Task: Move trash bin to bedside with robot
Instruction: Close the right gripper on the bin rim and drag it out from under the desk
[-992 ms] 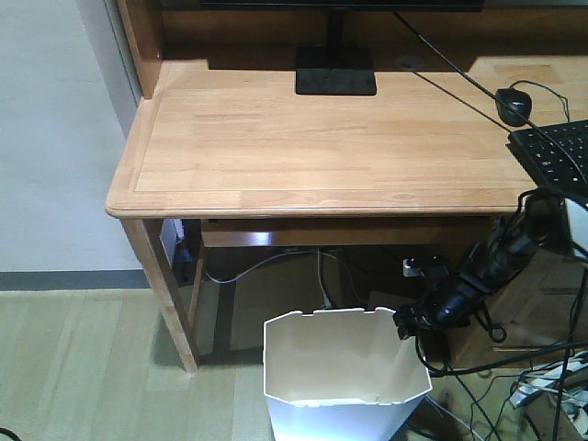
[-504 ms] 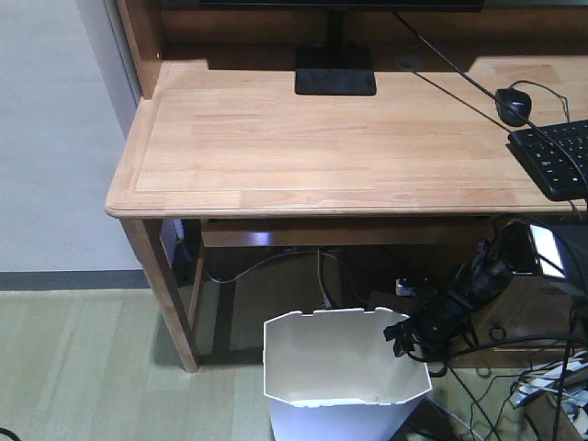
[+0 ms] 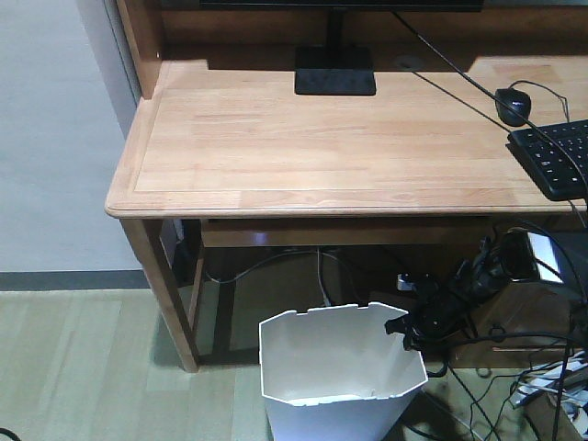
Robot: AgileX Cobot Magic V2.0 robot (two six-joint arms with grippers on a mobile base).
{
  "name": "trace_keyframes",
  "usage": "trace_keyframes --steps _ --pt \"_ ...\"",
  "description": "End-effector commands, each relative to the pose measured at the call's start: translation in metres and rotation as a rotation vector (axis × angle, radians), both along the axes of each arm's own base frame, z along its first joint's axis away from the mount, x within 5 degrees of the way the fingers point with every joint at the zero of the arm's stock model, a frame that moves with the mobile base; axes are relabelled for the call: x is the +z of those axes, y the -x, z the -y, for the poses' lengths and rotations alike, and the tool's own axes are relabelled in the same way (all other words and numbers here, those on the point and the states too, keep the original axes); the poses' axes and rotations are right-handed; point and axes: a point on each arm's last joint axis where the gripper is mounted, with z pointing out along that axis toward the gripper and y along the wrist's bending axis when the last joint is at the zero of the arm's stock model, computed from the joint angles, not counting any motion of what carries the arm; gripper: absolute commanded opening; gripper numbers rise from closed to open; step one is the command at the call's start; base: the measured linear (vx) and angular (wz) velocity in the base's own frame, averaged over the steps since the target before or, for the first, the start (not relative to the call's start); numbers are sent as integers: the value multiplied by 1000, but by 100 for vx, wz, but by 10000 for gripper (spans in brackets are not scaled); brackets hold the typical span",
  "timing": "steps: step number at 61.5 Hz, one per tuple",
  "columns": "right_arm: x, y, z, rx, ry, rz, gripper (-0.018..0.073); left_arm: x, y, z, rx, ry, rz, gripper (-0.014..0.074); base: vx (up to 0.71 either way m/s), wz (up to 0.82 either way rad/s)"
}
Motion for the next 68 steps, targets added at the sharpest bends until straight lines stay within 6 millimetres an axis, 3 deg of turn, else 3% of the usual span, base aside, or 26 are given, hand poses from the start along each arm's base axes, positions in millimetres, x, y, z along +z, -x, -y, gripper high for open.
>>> trace_keyframes --steps 1,18,29,43,58,68 --pt "18 -13 -3 -2 -35 8 -8 3 0 0 -2 22 70 -6 0 0" --pt "33 -24 11 -49 -74 52 -6 3 0 0 -2 22 70 -6 0 0" --pt "52 -30 11 -69 -253 112 -4 3 0 0 -2 22 70 -6 0 0" --pt "73 1 6 -49 -275 200 -3 3 0 0 -2 22 70 -6 0 0" --pt "119 32 0 16 -383 206 -3 3 0 0 -2 22 70 -6 0 0" --pt "149 49 4 71 -310 209 -3 3 0 0 -2 22 70 -6 0 0"
